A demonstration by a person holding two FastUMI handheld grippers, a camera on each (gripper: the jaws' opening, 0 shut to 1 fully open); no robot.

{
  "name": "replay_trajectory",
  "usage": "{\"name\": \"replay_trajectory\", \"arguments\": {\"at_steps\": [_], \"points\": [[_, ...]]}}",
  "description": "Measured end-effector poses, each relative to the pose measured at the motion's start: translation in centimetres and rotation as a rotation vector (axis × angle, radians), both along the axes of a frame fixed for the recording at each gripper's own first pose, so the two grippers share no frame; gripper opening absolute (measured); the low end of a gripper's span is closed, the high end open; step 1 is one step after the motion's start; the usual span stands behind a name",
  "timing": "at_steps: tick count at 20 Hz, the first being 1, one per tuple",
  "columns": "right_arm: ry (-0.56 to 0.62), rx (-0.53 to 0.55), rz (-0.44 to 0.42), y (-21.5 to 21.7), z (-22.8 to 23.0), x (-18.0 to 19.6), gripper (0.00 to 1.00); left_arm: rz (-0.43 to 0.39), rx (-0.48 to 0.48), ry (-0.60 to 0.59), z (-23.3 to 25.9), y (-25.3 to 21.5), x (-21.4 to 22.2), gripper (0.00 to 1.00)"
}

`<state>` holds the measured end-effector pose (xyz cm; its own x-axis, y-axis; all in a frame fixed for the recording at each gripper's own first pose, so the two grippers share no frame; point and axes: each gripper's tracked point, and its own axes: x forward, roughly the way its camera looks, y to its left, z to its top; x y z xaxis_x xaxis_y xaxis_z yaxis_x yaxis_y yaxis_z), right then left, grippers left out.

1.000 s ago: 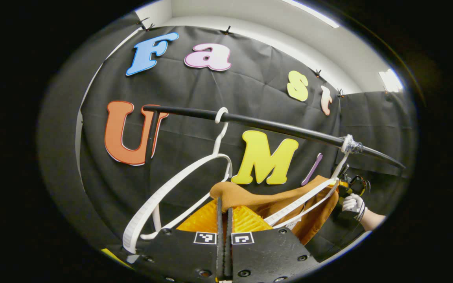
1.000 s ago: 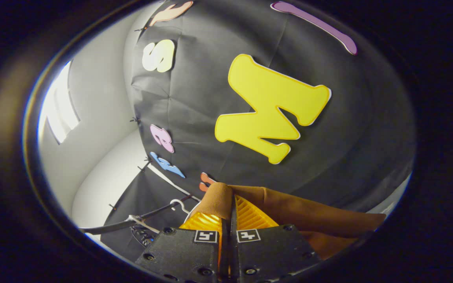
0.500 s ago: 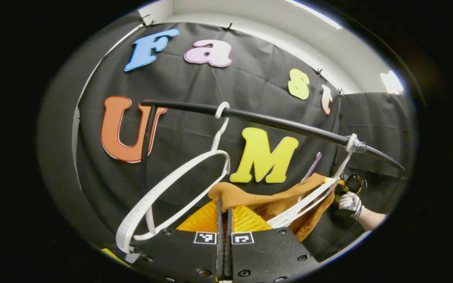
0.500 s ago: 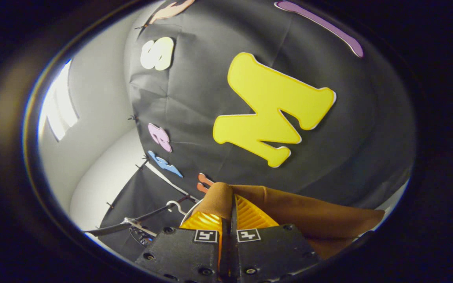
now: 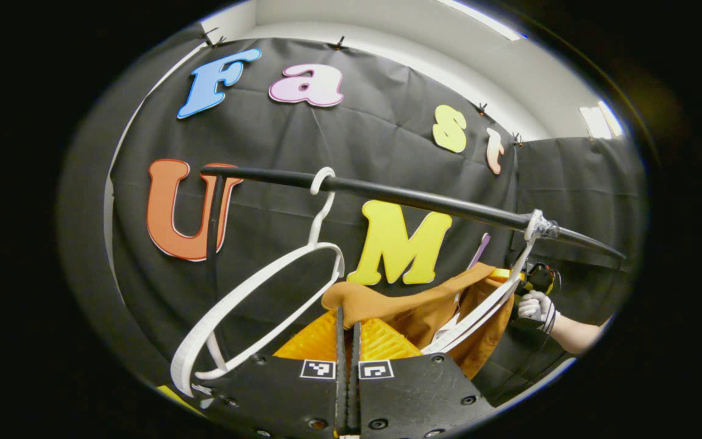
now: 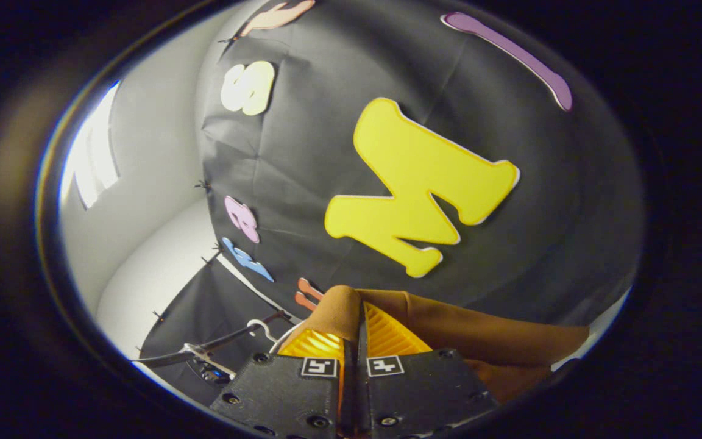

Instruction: Grasp the clothes on the hanger with both hands and then place them into the laundry hamper below.

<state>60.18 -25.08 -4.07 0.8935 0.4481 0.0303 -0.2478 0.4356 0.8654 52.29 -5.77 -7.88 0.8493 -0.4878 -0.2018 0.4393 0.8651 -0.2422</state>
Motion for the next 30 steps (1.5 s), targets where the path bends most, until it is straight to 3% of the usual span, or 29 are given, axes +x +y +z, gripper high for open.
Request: {"name": "replay_trajectory", "arguments": {"at_steps": [1,6,12,17,23,30], "points": [[0.031,-0.012,-0.004,0.1,-1.2,0.6,0.05,0.005,0.007,0.007,-0.3,0.0,-0.1,0.0],[0.068,0.016,0.024,1.8,-3.9,0.4,0.05,0.036,0.0,0.041,-2.5,1.5,-0.6,0.0],[0.088,-0.035,0.047,3.8,-7.9,-2.1,0.05,0.095,0.081,0.066,-6.7,2.7,-2.9,0.0],[0.143,-0.056,0.061,5.4,-11.8,-4.9,0.05,0.146,0.089,0.09,-8.6,3.7,-5.7,0.0],[0.166,-0.176,0.091,9.0,-14.4,-10.6,0.05,0.233,0.132,0.169,-11.0,3.3,-11.0,0.0],[0.124,-0.247,0.126,17.5,-11.3,-19.0,0.05,0.143,0.101,0.147,-8.5,-2.4,-16.6,0.0]]}}
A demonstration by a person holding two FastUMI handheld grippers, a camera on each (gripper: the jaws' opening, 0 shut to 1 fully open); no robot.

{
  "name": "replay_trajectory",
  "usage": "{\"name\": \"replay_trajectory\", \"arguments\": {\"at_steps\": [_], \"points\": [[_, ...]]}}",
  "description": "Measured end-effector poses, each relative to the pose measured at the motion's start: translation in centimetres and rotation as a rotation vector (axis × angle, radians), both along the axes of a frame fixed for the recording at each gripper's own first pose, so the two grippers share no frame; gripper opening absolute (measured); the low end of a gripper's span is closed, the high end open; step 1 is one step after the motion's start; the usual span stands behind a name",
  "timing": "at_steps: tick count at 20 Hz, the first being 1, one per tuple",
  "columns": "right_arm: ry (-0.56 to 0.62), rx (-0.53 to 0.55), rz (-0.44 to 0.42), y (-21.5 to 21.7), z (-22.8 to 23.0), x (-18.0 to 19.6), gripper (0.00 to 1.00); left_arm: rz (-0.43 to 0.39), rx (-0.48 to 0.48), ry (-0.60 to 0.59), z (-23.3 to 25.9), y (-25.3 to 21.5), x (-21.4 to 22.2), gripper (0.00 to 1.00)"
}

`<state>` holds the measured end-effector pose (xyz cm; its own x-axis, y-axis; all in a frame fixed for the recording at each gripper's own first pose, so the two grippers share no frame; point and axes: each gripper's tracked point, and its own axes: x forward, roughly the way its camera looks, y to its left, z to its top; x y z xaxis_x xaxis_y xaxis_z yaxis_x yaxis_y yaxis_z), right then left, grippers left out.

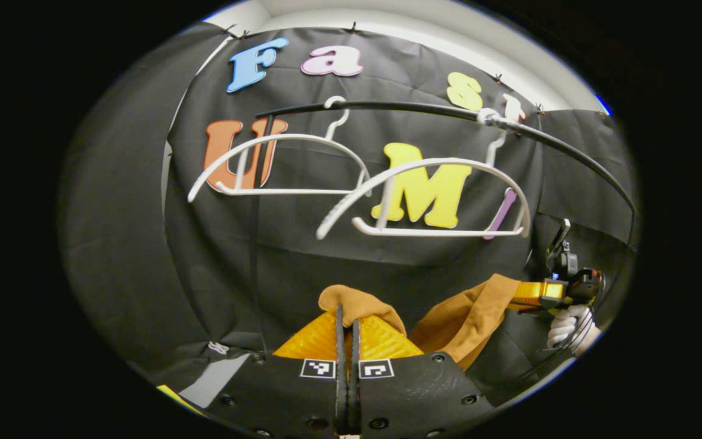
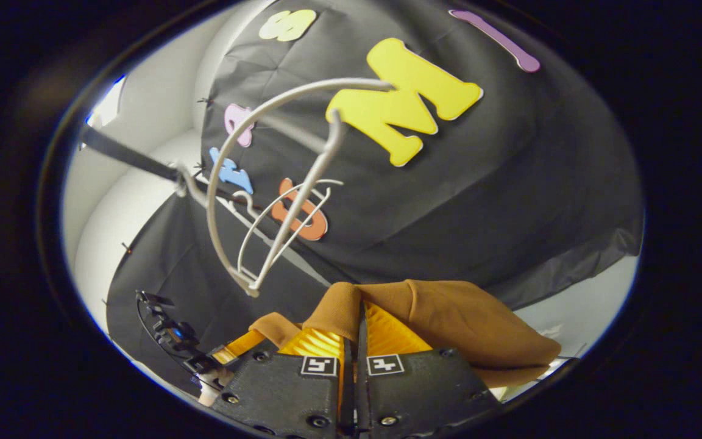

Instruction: Grasp the clothes on the hanger with both hands and then place them into the laundry hamper below.

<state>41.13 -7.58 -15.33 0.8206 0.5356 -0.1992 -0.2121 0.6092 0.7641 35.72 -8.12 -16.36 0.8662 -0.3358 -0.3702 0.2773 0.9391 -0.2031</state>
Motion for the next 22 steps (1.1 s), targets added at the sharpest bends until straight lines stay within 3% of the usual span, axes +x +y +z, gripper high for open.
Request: {"name": "replay_trajectory", "arguments": {"at_steps": [2,3,4,8,9,13,15,16,17,18,19,21,22], "points": [[-0.015,-0.024,0.023,3.2,1.3,-2.2,0.05,-0.029,-0.007,-0.005,1.2,-1.3,-1.4,0.0],[-0.028,-0.03,0.037,4.9,2.2,-3.8,0.05,-0.035,-0.004,-0.01,1.8,-1.6,-2.0,0.05],[-0.042,-0.032,0.058,6.6,3.2,-5.1,0.05,-0.049,-0.011,-0.022,2.7,-2.2,-2.6,0.0],[-0.14,-0.061,0.126,12.1,8.1,-9.1,0.05,-0.101,-0.047,-0.091,7.0,-3.9,-6.3,0.0],[-0.157,-0.072,0.142,13.1,8.7,-9.7,0.05,-0.107,-0.043,-0.109,7.9,-4.1,-7.3,0.05],[-0.212,-0.072,0.172,15.4,10.3,-12.5,0.05,-0.105,-0.057,-0.143,9.8,-3.9,-9.0,0.0],[-0.2,-0.089,0.18,15.8,9.0,-13.2,0.05,-0.101,-0.065,-0.13,8.5,-3.3,-9.8,0.0],[-0.178,-0.091,0.177,15.9,7.8,-13.3,0.05,-0.094,-0.077,-0.117,7.4,-2.9,-10.2,0.05],[-0.152,-0.09,0.179,15.9,6.4,-13.3,0.05,-0.081,-0.091,-0.096,6.5,-2.6,-11.0,0.0],[-0.122,-0.098,0.179,15.8,4.6,-13.6,0.05,-0.068,-0.115,-0.073,5.1,-2.4,-11.7,0.05],[-0.089,-0.112,0.174,15.6,2.5,-14.0,0.05,-0.061,-0.133,-0.044,3.5,-2.5,-12.3,0.0],[-0.015,-0.149,0.163,15.6,-1.7,-14.1,0.05,-0.049,-0.136,0.013,-0.4,-1.9,-13.5,0.05],[0.029,-0.158,0.16,15.7,-3.7,-13.8,0.05,-0.045,-0.129,0.038,-2.5,-1.7,-13.9,0.0]]}}
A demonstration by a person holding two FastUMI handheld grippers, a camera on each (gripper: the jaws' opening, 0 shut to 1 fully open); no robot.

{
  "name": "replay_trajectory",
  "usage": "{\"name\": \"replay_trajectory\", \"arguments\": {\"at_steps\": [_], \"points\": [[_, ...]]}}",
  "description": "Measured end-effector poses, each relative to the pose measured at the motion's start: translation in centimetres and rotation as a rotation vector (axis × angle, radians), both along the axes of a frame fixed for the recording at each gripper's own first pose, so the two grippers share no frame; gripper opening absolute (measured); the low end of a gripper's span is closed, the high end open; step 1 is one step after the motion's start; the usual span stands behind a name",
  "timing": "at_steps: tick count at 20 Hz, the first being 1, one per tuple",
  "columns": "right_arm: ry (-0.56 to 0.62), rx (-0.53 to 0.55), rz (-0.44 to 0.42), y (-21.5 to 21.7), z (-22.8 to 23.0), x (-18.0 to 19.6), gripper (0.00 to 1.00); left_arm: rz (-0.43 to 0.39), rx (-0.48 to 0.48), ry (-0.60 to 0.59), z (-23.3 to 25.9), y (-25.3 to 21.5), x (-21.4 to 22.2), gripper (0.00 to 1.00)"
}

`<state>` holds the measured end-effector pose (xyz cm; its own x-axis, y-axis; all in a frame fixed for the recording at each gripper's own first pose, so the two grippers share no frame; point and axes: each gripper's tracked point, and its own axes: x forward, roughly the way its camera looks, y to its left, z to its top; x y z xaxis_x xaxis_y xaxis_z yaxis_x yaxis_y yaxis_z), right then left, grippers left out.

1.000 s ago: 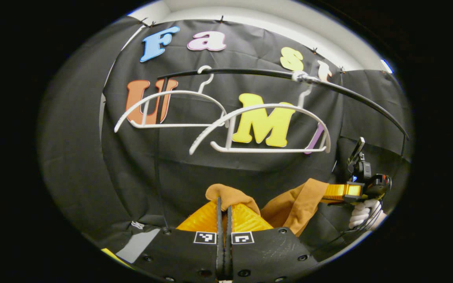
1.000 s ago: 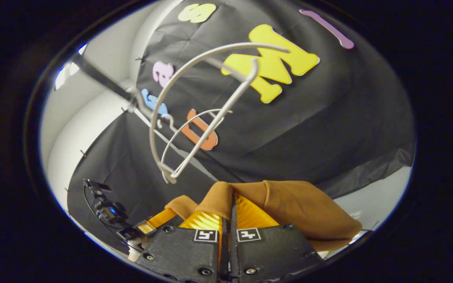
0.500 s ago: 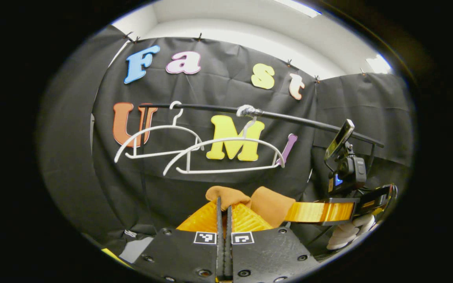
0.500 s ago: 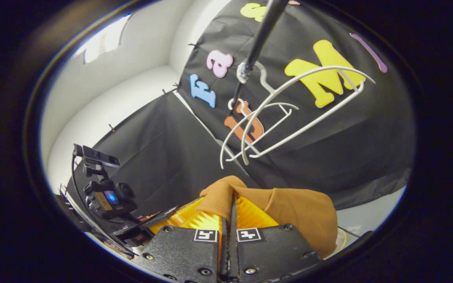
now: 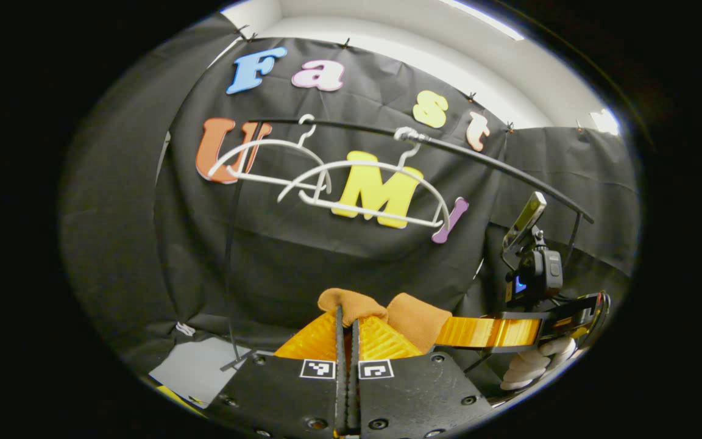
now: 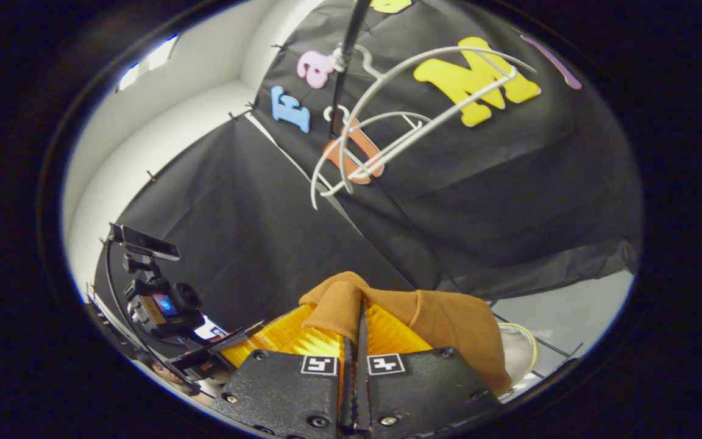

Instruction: Grasp the clothes on the hanger with both hands and then place them into the laundry hamper below.

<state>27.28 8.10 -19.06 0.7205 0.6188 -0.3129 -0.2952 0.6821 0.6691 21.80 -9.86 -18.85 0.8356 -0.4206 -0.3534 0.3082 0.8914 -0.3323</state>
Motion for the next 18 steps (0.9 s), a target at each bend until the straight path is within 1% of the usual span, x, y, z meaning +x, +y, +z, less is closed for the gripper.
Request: {"name": "replay_trajectory", "arguments": {"at_steps": [2,3,7,9,12,14,15,16,18], "points": [[0.095,-0.039,-0.01,-0.2,-4.8,0.1,0.05,0.017,0.022,0.063,-3.7,0.3,-0.8,0.0],[0.131,-0.063,-0.008,-0.6,-7.2,-0.2,0.05,0.024,0.013,0.112,-5.8,0.3,-1.2,0.0],[0.285,-0.146,-0.048,-2.0,-15.3,-1.7,0.05,0.068,0.007,0.282,-13.7,0.8,-3.1,0.0],[0.367,-0.2,-0.055,-2.3,-19.2,-2.8,0.05,0.074,0.047,0.363,-17.9,1.2,-4.1,0.0],[0.481,-0.276,-0.066,-2.2,-24.6,-4.1,0.05,0.067,0.065,0.482,-22.8,0.2,-6.5,0.0],[0.562,-0.344,-0.068,-2.7,-27.5,-5.9,0.05,0.062,0.096,0.574,-26.0,0.0,-8.6,0.0],[0.593,-0.371,-0.065,-2.8,-28.2,-6.7,0.05,0.065,0.106,0.609,-27.0,0.4,-9.7,0.0],[0.616,-0.393,-0.061,-2.8,-28.5,-7.5,0.05,0.062,0.11,0.639,-27.7,0.2,-10.7,0.0],[0.625,-0.419,-0.058,-2.9,-28.7,-8.0,0.05,0.058,0.123,0.667,-28.1,0.0,-11.1,0.0]]}}
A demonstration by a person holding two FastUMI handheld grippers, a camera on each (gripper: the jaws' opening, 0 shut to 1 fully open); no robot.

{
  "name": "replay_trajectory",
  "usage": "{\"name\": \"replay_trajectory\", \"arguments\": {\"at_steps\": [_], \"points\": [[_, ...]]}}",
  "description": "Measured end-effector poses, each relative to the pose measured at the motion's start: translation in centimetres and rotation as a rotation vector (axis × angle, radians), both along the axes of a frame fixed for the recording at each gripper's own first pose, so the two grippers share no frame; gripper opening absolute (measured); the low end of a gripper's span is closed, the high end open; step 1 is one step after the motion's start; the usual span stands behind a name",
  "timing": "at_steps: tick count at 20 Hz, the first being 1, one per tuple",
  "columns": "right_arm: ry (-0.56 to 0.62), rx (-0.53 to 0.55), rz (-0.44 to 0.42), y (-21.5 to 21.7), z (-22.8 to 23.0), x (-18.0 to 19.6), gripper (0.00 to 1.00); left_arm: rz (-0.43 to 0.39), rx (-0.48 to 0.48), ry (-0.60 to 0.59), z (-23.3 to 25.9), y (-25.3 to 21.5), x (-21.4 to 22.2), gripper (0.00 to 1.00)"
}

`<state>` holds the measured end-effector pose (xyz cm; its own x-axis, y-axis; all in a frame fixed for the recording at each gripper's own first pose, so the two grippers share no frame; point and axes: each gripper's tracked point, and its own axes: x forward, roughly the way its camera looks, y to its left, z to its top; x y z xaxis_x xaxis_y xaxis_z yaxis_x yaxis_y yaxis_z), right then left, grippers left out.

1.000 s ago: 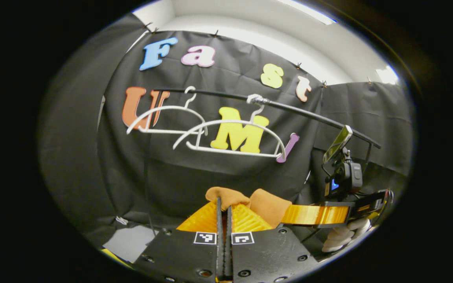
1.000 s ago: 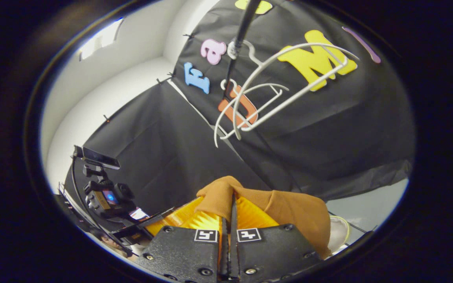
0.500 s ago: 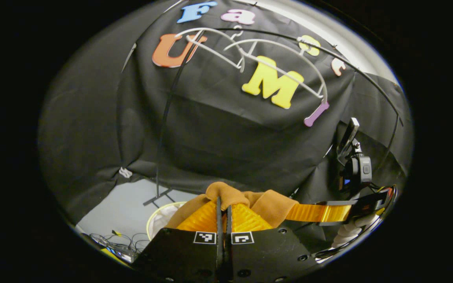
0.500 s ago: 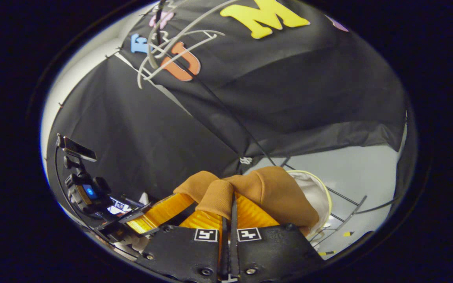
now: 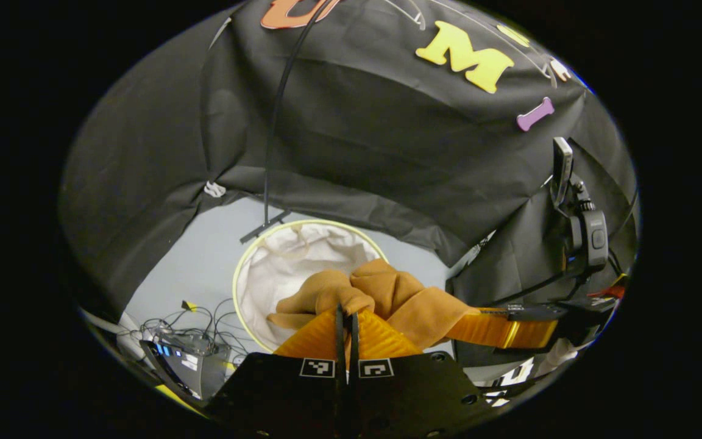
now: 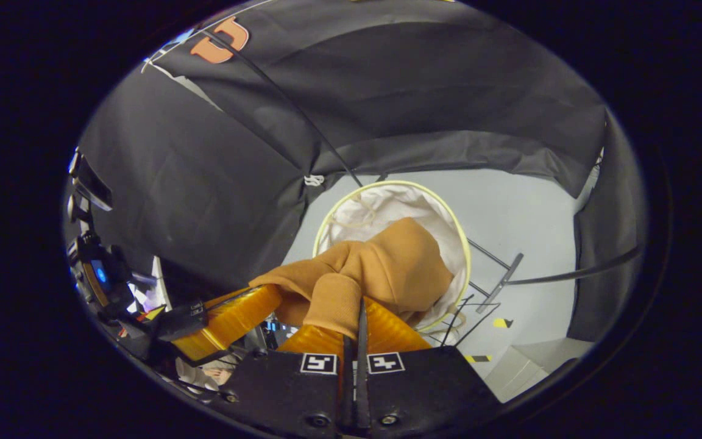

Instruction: Grasp the clothes on the hanger with both hands and then place them into the laundry hamper below.

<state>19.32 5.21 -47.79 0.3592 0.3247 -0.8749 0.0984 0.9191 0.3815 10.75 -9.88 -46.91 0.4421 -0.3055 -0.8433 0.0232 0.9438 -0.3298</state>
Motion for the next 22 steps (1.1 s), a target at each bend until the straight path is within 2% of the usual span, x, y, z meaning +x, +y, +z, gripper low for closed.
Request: {"name": "replay_trajectory", "arguments": {"at_steps": [3,6,7,8,10,12,13,14,17,19,20,21,22], "points": [[-0.014,-0.047,0.005,-0.3,-0.5,0.3,0.05,-0.014,0.035,0.011,-0.2,0.4,-0.1,0.0],[-0.031,-0.096,0.011,-1.0,-0.7,0.4,0.09,-0.016,0.117,-0.007,-0.3,1.9,0.2,0.0],[-0.046,-0.105,-0.002,-1.4,-0.5,0.6,0.1,-0.015,0.113,-0.014,0.2,1.7,0.6,0.08],[-0.06,-0.112,-0.011,-1.7,-0.1,0.9,0.26,-0.013,0.099,-0.026,0.7,1.5,1.0,0.04],[-0.115,-0.153,-0.021,-2.6,1.5,1.5,0.5,-0.018,0.09,-0.048,1.6,1.3,1.3,0.42],[-0.159,-0.187,-0.013,-3.0,2.3,1.9,0.74,-0.023,0.12,-0.064,1.9,2.2,1.1,0.81],[-0.176,-0.197,-0.01,-2.9,2.9,1.8,0.76,-0.019,0.13,-0.068,2.0,2.6,1.0,1.0],[-0.187,-0.206,-0.011,-3.0,3.3,1.9,0.77,-0.014,0.134,-0.07,2.2,2.7,1.0,0.96],[-0.226,-0.234,-0.003,-2.9,4.3,1.5,0.78,-0.016,0.133,-0.102,3.7,2.5,0.4,0.96],[-0.272,-0.268,0.004,-3.8,5.2,1.2,0.77,-0.033,0.14,-0.166,6.1,1.8,0.9,0.96],[-0.295,-0.276,0.004,-3.9,5.9,1.1,0.77,-0.043,0.156,-0.2,7.1,1.8,1.0,1.0],[-0.315,-0.281,0.003,-3.8,6.6,0.7,0.77,-0.048,0.172,-0.231,7.9,1.9,0.9,0.96],[-0.344,-0.286,-0.003,-4.0,7.8,0.5,0.77,-0.051,0.182,-0.264,9.2,1.8,1.0,1.0]]}}
